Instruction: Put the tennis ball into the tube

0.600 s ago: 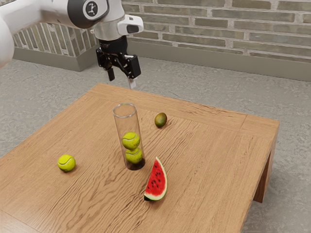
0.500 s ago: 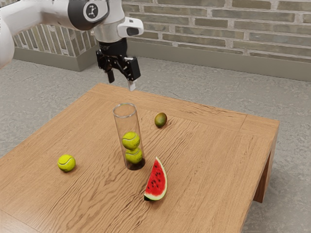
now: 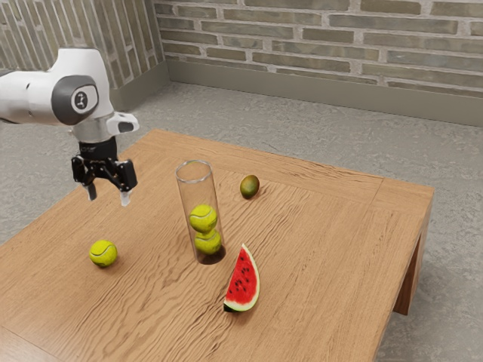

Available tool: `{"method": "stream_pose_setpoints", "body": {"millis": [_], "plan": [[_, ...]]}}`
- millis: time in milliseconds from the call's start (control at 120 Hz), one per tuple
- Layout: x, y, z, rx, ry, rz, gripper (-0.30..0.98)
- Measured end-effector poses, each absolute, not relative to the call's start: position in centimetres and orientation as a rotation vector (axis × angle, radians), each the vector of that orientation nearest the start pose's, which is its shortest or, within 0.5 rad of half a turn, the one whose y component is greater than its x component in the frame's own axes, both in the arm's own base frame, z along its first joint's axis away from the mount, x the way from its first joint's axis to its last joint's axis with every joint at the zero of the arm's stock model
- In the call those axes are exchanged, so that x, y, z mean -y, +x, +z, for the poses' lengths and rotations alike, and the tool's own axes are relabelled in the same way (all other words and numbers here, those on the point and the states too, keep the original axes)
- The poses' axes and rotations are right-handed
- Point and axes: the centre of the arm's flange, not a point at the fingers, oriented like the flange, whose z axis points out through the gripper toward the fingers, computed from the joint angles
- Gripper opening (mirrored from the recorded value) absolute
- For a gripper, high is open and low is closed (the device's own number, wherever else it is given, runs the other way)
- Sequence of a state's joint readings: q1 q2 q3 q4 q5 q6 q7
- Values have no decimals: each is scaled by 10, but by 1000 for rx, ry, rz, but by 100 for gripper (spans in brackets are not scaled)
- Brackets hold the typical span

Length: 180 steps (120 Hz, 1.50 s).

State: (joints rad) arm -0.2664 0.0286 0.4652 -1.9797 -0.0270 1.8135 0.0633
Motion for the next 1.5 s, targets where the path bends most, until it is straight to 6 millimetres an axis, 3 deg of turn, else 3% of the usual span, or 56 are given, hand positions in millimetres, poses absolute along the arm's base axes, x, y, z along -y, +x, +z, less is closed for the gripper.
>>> {"method": "stream_pose_setpoints", "body": {"millis": [100,208,325,483,650,775,908,1017,1183,1500], "plan": [[-109,519,400,249,-3155,310,67],[-92,511,364,196,-3151,324,67],[-82,505,341,152,-3148,313,66],[-112,504,335,219,-3144,252,67],[-114,501,323,207,-3137,250,67],[-132,498,316,247,-3129,245,67],[-135,494,307,254,-3131,254,67],[-154,494,296,312,-3129,251,67],[-158,506,289,305,-3123,222,67],[-166,505,263,318,-3124,246,67]]}}
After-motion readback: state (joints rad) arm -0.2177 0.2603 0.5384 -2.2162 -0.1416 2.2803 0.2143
